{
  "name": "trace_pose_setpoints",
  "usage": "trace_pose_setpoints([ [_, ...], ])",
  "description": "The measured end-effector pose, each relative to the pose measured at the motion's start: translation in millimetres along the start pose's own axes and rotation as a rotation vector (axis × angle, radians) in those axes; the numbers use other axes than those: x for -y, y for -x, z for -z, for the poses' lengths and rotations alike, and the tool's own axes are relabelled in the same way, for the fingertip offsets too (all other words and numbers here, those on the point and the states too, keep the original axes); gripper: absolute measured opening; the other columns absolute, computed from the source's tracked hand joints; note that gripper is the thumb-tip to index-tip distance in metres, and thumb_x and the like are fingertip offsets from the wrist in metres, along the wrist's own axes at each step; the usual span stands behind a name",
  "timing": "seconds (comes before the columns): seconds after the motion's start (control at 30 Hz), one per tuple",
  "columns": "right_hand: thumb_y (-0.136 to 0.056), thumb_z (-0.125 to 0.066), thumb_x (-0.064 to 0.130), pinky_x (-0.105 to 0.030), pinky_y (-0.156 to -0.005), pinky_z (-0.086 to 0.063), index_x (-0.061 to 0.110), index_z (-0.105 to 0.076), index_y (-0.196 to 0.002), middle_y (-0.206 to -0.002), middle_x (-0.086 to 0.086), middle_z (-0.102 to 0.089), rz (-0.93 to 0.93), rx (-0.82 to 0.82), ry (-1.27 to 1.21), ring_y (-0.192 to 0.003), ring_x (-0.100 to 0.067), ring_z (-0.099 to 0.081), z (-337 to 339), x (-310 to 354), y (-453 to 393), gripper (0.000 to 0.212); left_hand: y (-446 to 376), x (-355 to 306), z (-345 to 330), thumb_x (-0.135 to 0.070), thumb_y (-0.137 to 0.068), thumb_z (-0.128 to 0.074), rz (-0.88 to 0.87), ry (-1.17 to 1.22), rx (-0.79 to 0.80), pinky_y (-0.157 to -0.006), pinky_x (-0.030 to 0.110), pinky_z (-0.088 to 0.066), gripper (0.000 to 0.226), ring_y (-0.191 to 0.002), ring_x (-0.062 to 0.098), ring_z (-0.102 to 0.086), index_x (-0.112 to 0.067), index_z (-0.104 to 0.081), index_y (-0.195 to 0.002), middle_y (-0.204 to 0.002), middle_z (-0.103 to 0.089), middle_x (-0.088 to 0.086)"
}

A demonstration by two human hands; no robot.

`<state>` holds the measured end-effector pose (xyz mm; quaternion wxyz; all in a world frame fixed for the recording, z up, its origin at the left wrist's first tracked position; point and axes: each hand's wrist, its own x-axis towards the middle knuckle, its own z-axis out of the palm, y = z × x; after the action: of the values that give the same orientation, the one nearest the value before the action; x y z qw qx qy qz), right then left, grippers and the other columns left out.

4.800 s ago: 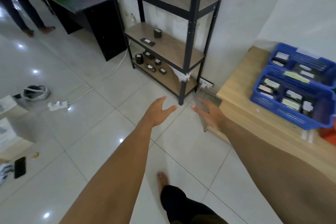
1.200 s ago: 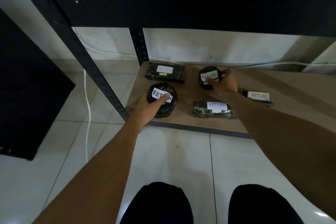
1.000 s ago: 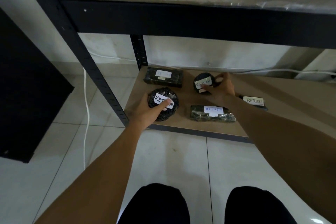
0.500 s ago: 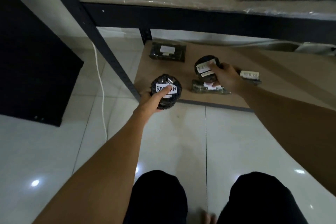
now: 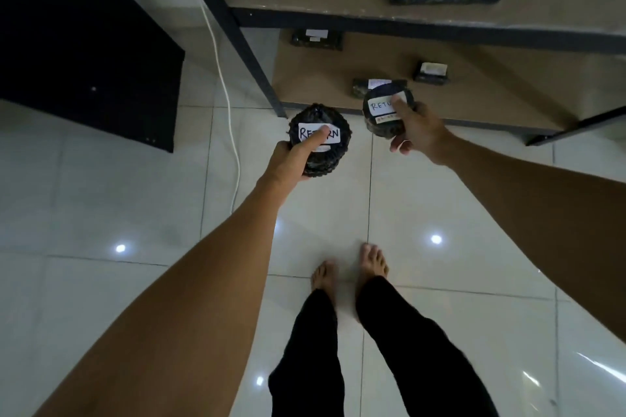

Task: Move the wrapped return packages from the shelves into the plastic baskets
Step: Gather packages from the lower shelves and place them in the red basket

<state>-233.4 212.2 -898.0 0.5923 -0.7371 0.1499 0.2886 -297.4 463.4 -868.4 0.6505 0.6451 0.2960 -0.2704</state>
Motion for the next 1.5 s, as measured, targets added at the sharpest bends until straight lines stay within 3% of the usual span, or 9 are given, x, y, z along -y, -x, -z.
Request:
trace_pose_setpoints([
  [0.3, -0.107, -0.041, 0.049, -0.026, -0.041, -0.040, 0.015, -0.065, -0.103, -0.069, -0.002, -0.071, 0.020, -0.154, -0.067, -0.049, -0.020, -0.061, 48.9, 49.6, 201.2, 0.043, 153.8, -45.8, -47.9, -0.048, -0.080, -0.080, -0.073, -0.079, 0.154, -0.075, 0.027, -0.059, 0.049, -0.101, 0.015, -0.073, -0.016, -0.071, -0.116, -0.109, -0.077, 0.003],
  [0.43, -0.109, -0.039, 0.048, -0.026, -0.042, -0.040, 0.013, -0.065, -0.101, -0.071, -0.006, -0.069, 0.023, -0.265, -0.086, -0.050, -0.021, -0.061, 79.7, 61.2, 317.4, 0.044, 225.8, -66.7, -82.6, -0.066, -0.055, -0.082, -0.121, -0.138, 0.223, -0.083, 0.032, -0.061, 0.082, -0.102, 0.015, -0.073, -0.018, -0.070, -0.120, -0.111, -0.077, 0.000],
  [0.63, -0.109, -0.041, 0.046, -0.026, -0.042, -0.038, 0.008, -0.066, -0.095, -0.075, -0.012, -0.067, 0.048, -0.444, -0.114, -0.051, -0.023, -0.062, 134.5, 58.9, 468.4, 0.048, 323.9, -86.3, -162.1, -0.068, -0.058, -0.082, -0.183, -0.263, 0.370, -0.093, 0.039, -0.059, 0.070, -0.102, 0.014, -0.073, -0.028, -0.072, -0.114, -0.109, -0.077, -0.008],
  [0.87, -0.108, -0.038, 0.051, -0.028, -0.043, -0.037, 0.004, -0.066, -0.094, -0.074, -0.014, -0.066, 0.069, -0.700, -0.191, -0.052, -0.024, -0.062, 224.3, 23.3, 622.3, 0.056, 419.4, -109.0, -296.4, -0.056, -0.075, -0.080, -0.307, -0.397, 0.547, -0.090, 0.035, -0.058, 0.037, -0.097, 0.012, -0.073, -0.029, -0.076, -0.099, -0.102, -0.078, -0.007],
  [0.97, -0.108, -0.038, 0.050, -0.028, -0.044, -0.037, 0.004, -0.066, -0.095, -0.075, -0.015, -0.065, 0.077, -0.797, -0.232, -0.053, -0.025, -0.061, 268.0, -2.8, 676.6, 0.056, 453.1, -109.8, -363.6, -0.065, -0.061, -0.081, -0.350, -0.435, 0.598, -0.093, 0.040, -0.058, 0.048, -0.102, 0.016, -0.072, -0.037, -0.077, -0.099, -0.100, -0.079, -0.010],
  [1.07, -0.108, -0.038, 0.050, -0.027, -0.043, -0.037, 0.003, -0.066, -0.097, -0.073, -0.012, -0.065, 0.098, -0.865, -0.257, -0.053, -0.024, -0.061, 318.5, -29.4, 723.9, 0.055, 482.9, -101.6, -436.5, -0.065, -0.057, -0.081, -0.349, -0.453, 0.662, -0.083, 0.033, -0.059, 0.062, -0.100, 0.017, -0.073, -0.026, -0.076, -0.105, -0.102, -0.079, -0.006],
  [1.2, -0.107, -0.039, 0.051, -0.026, -0.044, -0.037, 0.003, -0.064, -0.100, -0.074, -0.009, -0.067, 0.115, -0.932, -0.280, -0.053, -0.023, -0.061, 402.8, -65.1, 780.2, 0.055, 518.4, -81.7, -538.1, -0.061, -0.063, -0.083, -0.374, -0.467, 0.697, -0.091, 0.041, -0.060, 0.045, -0.096, 0.016, -0.074, -0.027, -0.078, -0.092, -0.094, -0.079, -0.009],
  [1.33, -0.107, -0.040, 0.051, -0.027, -0.045, -0.037, 0.000, -0.064, -0.103, -0.076, -0.012, -0.067, 0.120, -0.938, -0.248, -0.055, -0.024, -0.061, 492.5, -96.3, 826.3, 0.057, 543.8, -61.0, -638.8, -0.068, -0.054, -0.084, -0.369, -0.440, 0.704, -0.093, 0.045, -0.059, 0.061, -0.098, 0.018, -0.074, -0.026, -0.079, -0.098, -0.099, -0.079, -0.006],
  [1.5, -0.107, -0.039, 0.052, -0.026, -0.046, -0.040, -0.002, -0.061, -0.109, -0.081, -0.012, -0.069, 0.130, -0.937, -0.203, -0.058, -0.021, -0.062, 609.9, -121.4, 870.5, 0.058, 577.1, -47.3, -756.9, -0.057, -0.074, -0.081, -0.389, -0.417, 0.685, -0.089, 0.039, -0.059, 0.048, -0.098, 0.019, -0.072, -0.023, -0.073, -0.107, -0.103, -0.076, -0.002],
])
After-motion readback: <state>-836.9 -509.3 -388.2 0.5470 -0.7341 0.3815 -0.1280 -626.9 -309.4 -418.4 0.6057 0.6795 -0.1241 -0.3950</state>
